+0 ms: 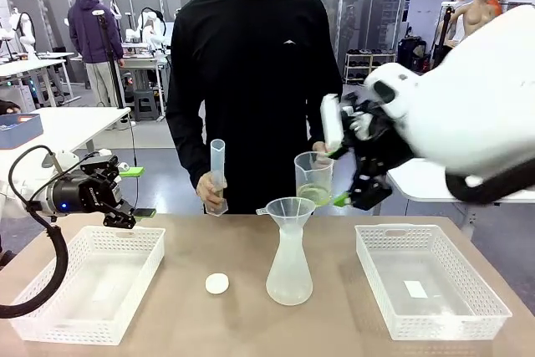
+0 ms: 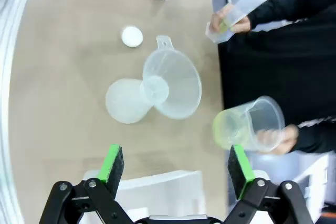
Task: Prepare the solutions needed for the experiment.
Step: Once the solution is in the Big flask , pick up the Plastic Funnel and place it back into the right Organizing basket.
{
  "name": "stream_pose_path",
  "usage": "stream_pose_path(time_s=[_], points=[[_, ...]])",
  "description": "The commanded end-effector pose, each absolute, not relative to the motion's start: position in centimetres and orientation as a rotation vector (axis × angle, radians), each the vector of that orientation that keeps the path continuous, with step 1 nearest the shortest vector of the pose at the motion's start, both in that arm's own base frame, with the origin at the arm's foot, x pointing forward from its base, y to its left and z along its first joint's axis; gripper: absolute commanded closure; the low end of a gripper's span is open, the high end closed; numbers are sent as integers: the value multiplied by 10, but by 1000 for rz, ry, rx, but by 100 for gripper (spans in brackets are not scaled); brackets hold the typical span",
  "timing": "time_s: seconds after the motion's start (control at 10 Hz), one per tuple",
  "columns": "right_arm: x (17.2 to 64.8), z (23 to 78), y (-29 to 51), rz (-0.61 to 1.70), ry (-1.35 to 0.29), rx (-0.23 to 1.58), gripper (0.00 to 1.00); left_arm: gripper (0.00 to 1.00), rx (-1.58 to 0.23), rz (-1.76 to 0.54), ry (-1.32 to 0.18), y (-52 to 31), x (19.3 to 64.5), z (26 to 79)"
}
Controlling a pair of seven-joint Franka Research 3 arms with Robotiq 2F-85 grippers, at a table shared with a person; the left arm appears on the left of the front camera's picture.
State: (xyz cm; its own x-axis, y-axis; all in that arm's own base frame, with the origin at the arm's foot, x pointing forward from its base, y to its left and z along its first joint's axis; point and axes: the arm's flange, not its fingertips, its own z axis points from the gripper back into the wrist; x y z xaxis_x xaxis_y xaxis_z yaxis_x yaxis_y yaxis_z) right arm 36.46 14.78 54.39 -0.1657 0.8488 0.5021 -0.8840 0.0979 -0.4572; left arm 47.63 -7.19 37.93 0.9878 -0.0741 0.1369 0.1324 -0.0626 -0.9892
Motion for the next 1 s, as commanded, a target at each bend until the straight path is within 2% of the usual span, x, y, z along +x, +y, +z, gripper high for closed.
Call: stream_pose_path(time_s=[0.0,0.1,0.3,0.4,0.5,0.9], points=[[391,554,101,1175,-708,396,0,0,-1632,-163,-45,-73,475,381],[399,554,78,1043,-705,424,0,0,-1632,-163,-45,-73,475,381],[406,546,51,930,-675,558,0,0,-1632,-163,-45,-73,475,381],[407,538,49,906,-630,537,0,0,-1632,-163,-45,-73,475,381],[401,543,44,1056,-672,503,0,0,-1632,-163,-45,-73,475,381],[404,540,44,1020,-653,502,0,0,-1632,-163,-45,-73,475,381]])
